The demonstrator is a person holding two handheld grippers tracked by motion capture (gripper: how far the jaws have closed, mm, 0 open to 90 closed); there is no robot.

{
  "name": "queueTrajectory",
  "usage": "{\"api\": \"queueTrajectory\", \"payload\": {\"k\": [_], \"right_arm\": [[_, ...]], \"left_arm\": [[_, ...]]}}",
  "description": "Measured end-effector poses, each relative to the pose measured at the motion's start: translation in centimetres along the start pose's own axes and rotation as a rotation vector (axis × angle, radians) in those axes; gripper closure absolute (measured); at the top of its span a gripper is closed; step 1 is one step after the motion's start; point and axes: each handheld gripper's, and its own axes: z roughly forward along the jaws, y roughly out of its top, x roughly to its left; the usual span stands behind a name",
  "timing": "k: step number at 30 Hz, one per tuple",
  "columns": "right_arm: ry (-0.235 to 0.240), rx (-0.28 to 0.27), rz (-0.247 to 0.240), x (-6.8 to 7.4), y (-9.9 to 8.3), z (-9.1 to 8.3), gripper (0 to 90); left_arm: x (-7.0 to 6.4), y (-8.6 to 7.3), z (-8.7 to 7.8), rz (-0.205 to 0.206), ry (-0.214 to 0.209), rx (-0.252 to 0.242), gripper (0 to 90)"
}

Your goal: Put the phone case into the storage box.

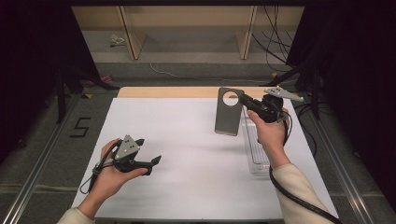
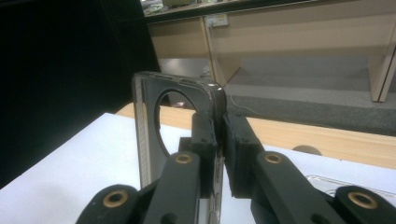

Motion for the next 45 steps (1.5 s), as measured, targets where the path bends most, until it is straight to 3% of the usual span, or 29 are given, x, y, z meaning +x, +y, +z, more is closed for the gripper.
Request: {"api": "queueTrajectory", "payload": {"k": [45], "right_arm": [[-0.05, -0.034, 0.002, -1.5, 0.8, -1.1, 83.5]], "left_arm": [[0.0, 0.0, 0.0, -0.001, 0.002, -0.001, 14.7]]}}
